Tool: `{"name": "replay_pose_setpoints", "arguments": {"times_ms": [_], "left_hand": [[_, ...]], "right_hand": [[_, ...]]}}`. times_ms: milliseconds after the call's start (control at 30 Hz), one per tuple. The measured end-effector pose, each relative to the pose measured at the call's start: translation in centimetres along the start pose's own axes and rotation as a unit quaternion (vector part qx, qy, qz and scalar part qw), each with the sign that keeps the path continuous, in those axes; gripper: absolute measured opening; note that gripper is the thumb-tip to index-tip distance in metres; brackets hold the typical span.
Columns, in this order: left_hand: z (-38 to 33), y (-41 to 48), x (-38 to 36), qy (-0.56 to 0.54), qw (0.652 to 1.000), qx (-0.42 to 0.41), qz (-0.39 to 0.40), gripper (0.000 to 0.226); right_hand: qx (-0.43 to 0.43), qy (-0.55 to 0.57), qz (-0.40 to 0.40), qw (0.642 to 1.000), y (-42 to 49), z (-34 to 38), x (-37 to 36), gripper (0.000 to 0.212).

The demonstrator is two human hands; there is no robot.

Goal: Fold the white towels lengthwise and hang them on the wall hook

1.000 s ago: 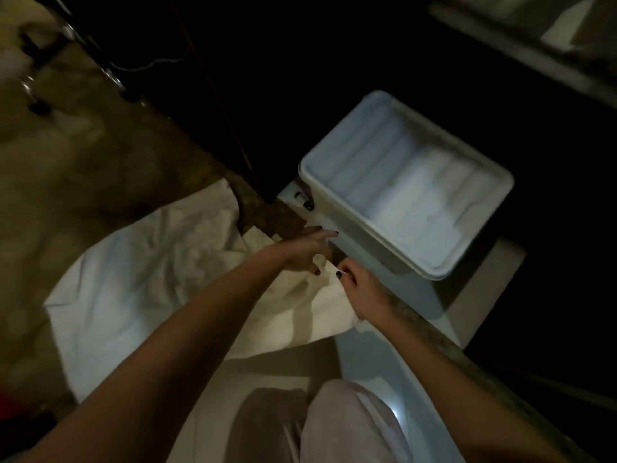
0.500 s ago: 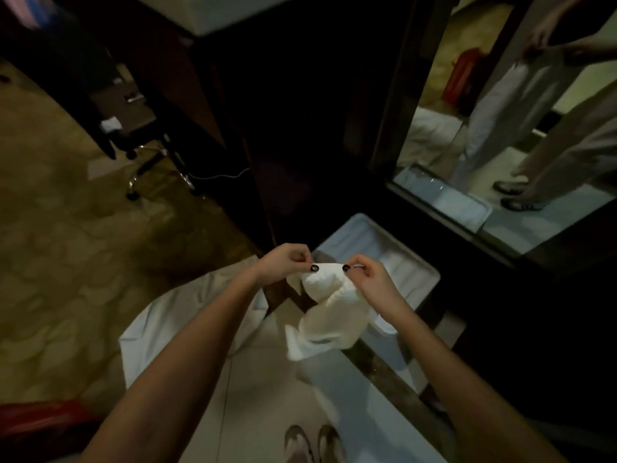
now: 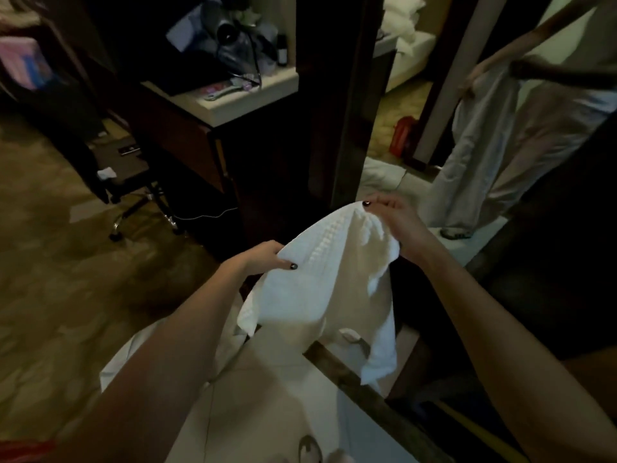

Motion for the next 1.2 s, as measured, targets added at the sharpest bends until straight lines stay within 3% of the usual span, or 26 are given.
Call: {"name": "replay_pose_setpoints", "arguments": {"times_ms": [200, 367, 467, 600, 700, 800, 933, 1133, 1200], "left_hand": [[1.4, -2.9, -1.3, 0.054, 0.997, 0.028, 0.057, 0.007], [-0.1, -5.2, -2.6, 0.021, 0.998, -0.045, 0.036, 0.014], [-2.7, -6.6, -2.3, -0.027, 0.993, -0.110, -0.037, 0.017], [-8.2, -7.7, -3.0, 0.026, 0.979, -0.188, -0.072, 0.018], [-13.3, -8.6, -5.3, 0.038, 0.969, -0.240, -0.048, 0.020], [-17.8, -9.6, -9.3, -0.021, 0.966, -0.256, 0.020, 0.018], [-23.3, -11.4, -15.6, -0.067, 0.953, -0.284, 0.084, 0.020], [-32.1, -14.3, -24.6, -0.053, 0.916, -0.350, 0.187, 0.020], [-34.9, -14.9, -27.1, -0.048, 0.908, -0.362, 0.205, 0.019]], "right_hand": [[-0.019, 0.003, -0.130, 0.991, -7.2, 2.0, 5.5, 0.022], [-0.031, -0.070, -0.196, 0.978, -13.6, 1.8, 8.2, 0.013], [-0.025, -0.152, -0.221, 0.963, -17.0, 2.1, 9.7, 0.018], [-0.059, -0.184, -0.275, 0.942, -22.2, 1.7, 12.3, 0.012], [-0.075, -0.193, -0.321, 0.924, -26.0, 1.1, 14.3, 0.010], [-0.052, -0.141, -0.352, 0.924, -29.8, 1.4, 16.1, 0.010], [-0.031, -0.073, -0.316, 0.946, -33.7, 2.4, 18.0, 0.021], [-0.043, -0.098, -0.203, 0.973, -37.7, 3.6, 21.2, 0.008], [-0.057, -0.135, -0.167, 0.975, -38.7, 4.1, 22.6, 0.015]]}}
Point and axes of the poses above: each hand's wrist, its own y-axis towards the middle knuckle, its own x-axis out of the back of the hand, z = x × y, the point moved 4 cm from there along y, towards the middle knuckle, and after that the axes turned 5 degrees about x, right-handed, at the moved point
